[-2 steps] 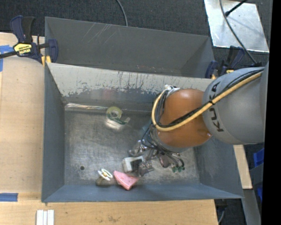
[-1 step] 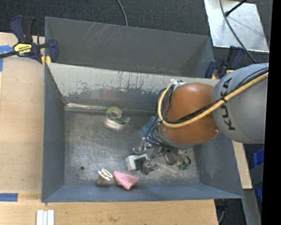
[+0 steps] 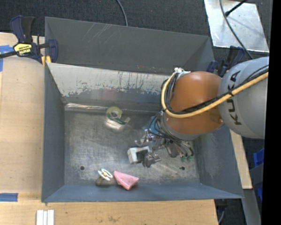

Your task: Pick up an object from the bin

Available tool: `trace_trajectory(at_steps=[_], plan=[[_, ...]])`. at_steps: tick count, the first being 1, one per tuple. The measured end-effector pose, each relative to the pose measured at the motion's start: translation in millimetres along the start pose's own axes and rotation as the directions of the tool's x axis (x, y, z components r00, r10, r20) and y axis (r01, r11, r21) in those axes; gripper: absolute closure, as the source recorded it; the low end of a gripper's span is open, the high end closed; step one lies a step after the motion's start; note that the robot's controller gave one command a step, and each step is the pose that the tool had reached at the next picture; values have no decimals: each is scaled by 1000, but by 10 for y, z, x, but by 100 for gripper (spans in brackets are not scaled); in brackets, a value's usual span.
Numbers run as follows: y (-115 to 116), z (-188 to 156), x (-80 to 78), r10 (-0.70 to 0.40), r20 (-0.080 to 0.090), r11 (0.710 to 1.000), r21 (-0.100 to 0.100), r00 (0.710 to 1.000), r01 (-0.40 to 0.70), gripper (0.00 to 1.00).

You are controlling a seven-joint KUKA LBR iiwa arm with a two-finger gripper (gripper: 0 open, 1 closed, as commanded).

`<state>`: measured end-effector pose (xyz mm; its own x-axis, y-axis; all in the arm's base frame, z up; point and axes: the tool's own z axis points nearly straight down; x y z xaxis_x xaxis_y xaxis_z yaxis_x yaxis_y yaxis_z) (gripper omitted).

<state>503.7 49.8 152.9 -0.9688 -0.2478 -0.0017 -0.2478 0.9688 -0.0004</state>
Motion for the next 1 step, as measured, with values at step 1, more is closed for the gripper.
trace_trajectory(at_steps=[1], plan=[[95, -823, 119, -51, 0, 999, 0, 999, 51, 100]])
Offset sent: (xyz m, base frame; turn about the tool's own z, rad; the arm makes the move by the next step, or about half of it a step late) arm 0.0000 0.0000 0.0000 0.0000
